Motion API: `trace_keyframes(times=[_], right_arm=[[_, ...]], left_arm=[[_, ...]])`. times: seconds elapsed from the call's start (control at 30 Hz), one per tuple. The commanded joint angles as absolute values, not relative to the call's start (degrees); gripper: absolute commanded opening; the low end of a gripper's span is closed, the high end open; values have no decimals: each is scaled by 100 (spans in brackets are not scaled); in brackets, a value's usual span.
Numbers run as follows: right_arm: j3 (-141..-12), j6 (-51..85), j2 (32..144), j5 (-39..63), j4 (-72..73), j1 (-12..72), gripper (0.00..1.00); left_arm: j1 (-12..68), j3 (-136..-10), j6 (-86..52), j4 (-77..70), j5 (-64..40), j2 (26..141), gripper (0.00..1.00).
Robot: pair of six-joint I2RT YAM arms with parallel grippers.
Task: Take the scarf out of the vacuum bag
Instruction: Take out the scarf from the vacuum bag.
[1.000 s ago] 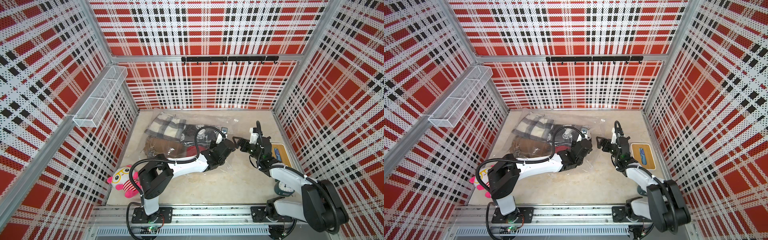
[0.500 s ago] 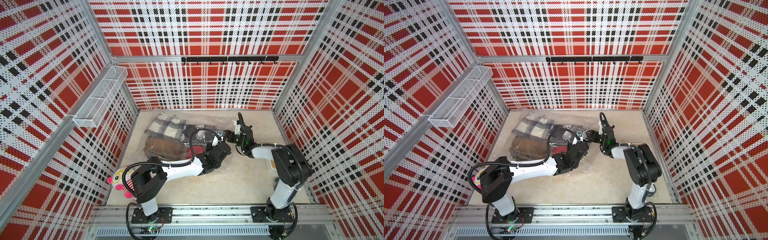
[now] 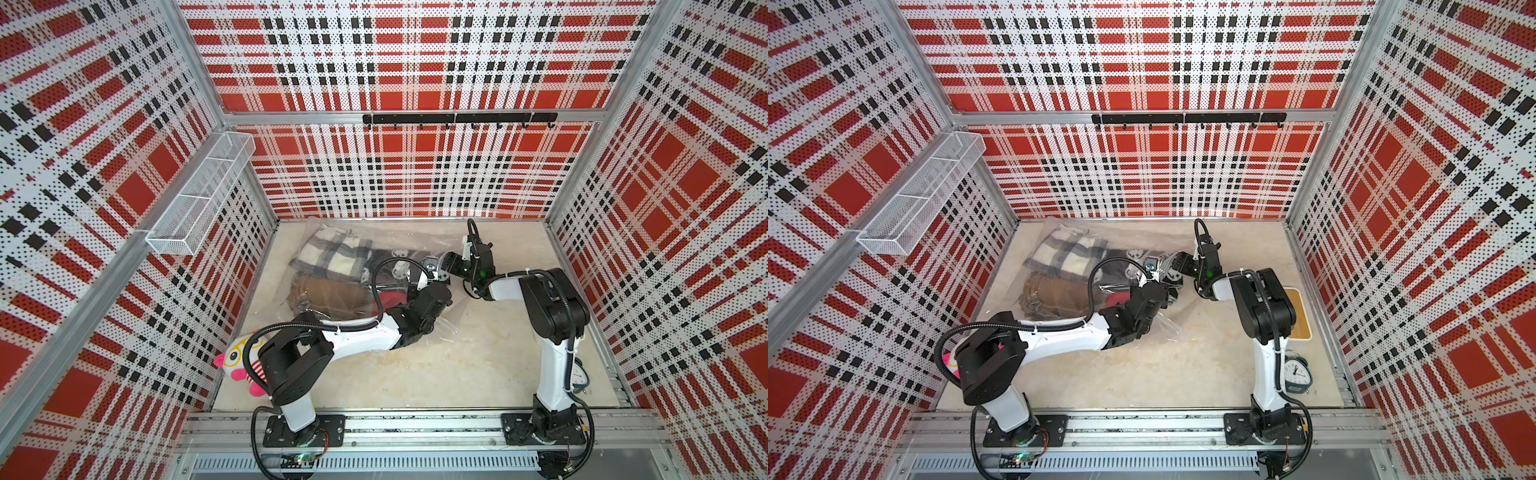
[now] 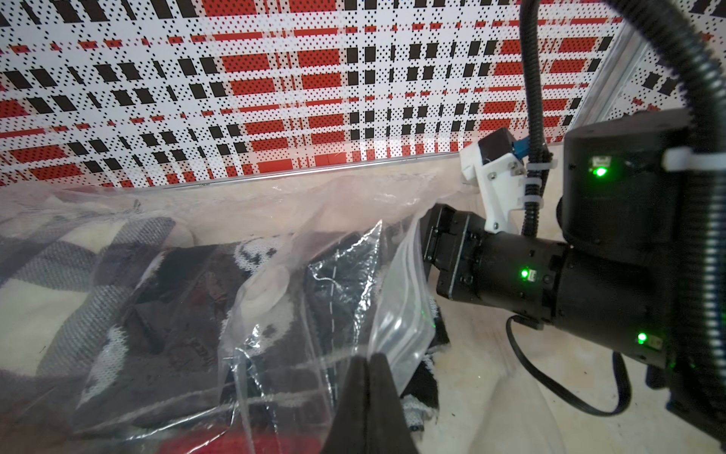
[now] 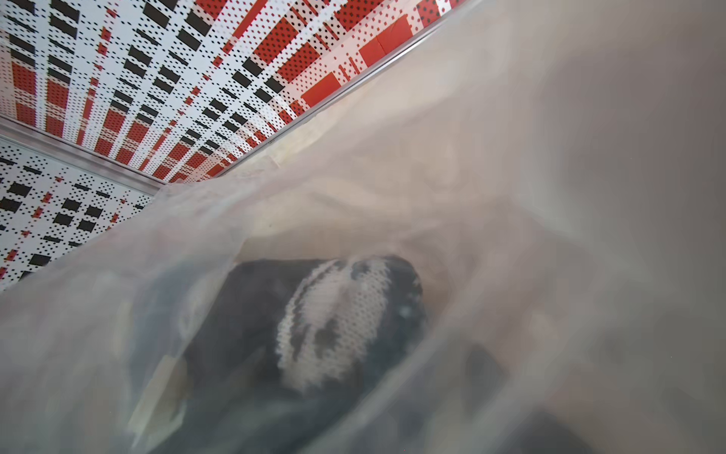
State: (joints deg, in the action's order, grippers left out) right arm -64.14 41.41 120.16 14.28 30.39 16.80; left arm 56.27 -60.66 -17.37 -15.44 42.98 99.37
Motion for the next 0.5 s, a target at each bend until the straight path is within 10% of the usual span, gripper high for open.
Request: trace_keyframes(times=[0.0,0.27,0.47], right_arm=[[-6649,4302,12384,1450,3171,1745,78],[-7081,4479,12846,1732,3319,2063,69],[-7315,4649,13060,1992,3518,2138,31]], left_arm=[[5415,-5920,-1763,-1855,4266,10041,0],[5261,-5725,-1682,-1924,4489,9991,0],[4987,-5403,-1733,-1957,4462,9733,0]])
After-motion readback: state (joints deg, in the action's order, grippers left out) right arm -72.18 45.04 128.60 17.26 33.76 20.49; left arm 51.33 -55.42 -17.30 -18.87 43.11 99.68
